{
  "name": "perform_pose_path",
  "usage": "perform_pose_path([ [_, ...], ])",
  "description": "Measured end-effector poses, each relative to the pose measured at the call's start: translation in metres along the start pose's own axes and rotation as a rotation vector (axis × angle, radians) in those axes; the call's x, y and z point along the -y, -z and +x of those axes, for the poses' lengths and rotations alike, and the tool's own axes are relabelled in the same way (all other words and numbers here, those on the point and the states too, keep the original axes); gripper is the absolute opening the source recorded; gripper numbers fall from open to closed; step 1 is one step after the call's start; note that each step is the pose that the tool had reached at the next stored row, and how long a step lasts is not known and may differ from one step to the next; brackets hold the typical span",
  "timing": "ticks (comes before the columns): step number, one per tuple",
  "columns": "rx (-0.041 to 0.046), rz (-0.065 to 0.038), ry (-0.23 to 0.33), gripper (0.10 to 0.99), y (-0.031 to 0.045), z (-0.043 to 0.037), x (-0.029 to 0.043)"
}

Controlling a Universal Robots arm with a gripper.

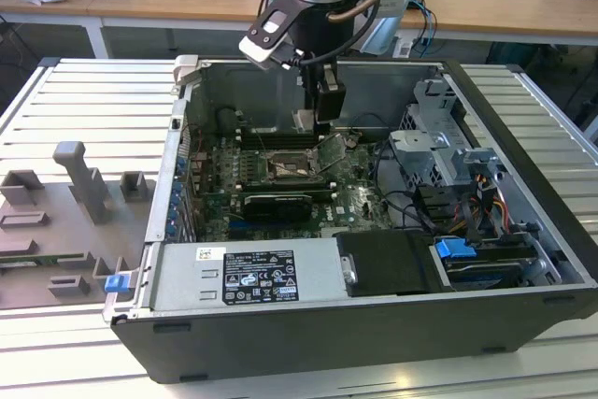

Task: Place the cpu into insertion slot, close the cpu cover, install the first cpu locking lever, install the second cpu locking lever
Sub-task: 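Place the cpu into insertion slot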

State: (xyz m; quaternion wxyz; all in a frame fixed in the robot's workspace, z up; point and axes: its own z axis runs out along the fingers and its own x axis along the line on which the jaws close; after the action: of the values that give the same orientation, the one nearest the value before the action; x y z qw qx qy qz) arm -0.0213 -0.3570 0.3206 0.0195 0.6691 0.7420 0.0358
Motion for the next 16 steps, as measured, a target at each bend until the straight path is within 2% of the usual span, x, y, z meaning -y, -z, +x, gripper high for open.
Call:
perform_pose_path([
  [4,0.0027,-0.001,-0.032,0.541,-0.0048,-0.0001,0.0003],
  [8,0.0067,-0.001,-0.082,0.541,-0.0058,-0.0002,0.0005],
  [16,0.0087,-0.002,-0.103,0.541,-0.0089,-0.0001,0.0013],
])
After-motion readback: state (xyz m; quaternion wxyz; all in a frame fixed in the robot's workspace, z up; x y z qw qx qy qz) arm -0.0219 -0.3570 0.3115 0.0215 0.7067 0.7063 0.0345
